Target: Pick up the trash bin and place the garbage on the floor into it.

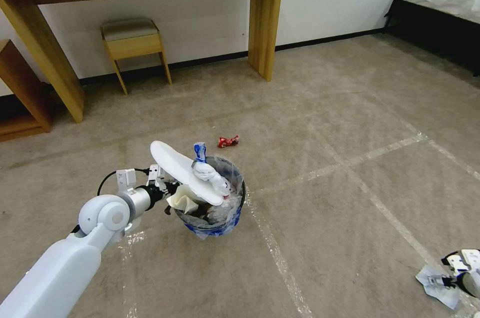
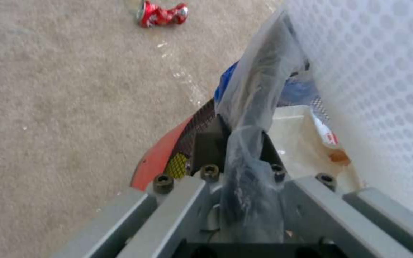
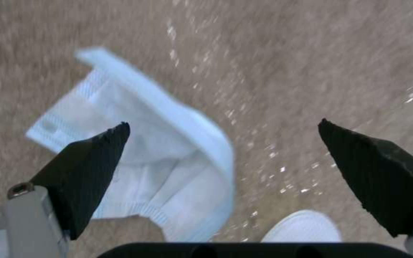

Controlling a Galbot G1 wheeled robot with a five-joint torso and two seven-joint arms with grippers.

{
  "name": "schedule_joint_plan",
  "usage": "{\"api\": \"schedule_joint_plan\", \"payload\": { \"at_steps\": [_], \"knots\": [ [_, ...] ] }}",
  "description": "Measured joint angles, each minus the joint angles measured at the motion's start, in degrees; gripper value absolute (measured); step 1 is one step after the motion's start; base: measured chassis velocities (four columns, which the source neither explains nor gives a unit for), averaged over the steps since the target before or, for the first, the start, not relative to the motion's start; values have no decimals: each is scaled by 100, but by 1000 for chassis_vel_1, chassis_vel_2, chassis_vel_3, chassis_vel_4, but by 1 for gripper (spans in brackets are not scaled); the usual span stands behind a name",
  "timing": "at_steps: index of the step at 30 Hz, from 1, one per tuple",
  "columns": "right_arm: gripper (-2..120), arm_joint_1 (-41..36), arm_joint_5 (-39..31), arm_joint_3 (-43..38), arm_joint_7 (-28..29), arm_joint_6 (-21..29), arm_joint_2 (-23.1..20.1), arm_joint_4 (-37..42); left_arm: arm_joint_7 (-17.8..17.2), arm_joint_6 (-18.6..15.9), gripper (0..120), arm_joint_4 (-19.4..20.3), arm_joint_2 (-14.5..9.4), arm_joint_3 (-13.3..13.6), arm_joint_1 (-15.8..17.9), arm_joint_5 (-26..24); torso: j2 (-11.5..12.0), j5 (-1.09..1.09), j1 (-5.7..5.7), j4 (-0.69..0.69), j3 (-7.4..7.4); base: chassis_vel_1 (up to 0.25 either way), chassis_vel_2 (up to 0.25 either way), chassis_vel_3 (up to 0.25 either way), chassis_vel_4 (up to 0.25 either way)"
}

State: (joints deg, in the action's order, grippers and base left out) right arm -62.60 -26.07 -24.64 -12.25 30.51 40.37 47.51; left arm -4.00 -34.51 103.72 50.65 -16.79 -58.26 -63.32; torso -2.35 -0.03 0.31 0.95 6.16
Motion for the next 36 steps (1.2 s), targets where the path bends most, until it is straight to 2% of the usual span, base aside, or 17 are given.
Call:
{"api": "schedule_joint_plan", "payload": {
  "at_steps": [11, 24, 36],
  "knots": [
    [100, -151, -18, -113, 58, 13, -18, 195, 48, 0, 1, -64, -13, 72, 60, 13, 0, 3, 0, -2, 0, 0, 0, 0, 0],
    [100, -268, 243, -171, -52, -54, 70, 187, 59, 16, 1, -51, 40, 34, -50, 67, 0, 3, 0, -2, 0, 0, 0, 0, 0],
    [100, -617, 1150, -297, -531, -256, -16, 311, 42, 34, 1, -66, 164, 52, -95, 161, 0, 2, 0, 0, 0, 0, 0, 0, 0]
  ]
}}
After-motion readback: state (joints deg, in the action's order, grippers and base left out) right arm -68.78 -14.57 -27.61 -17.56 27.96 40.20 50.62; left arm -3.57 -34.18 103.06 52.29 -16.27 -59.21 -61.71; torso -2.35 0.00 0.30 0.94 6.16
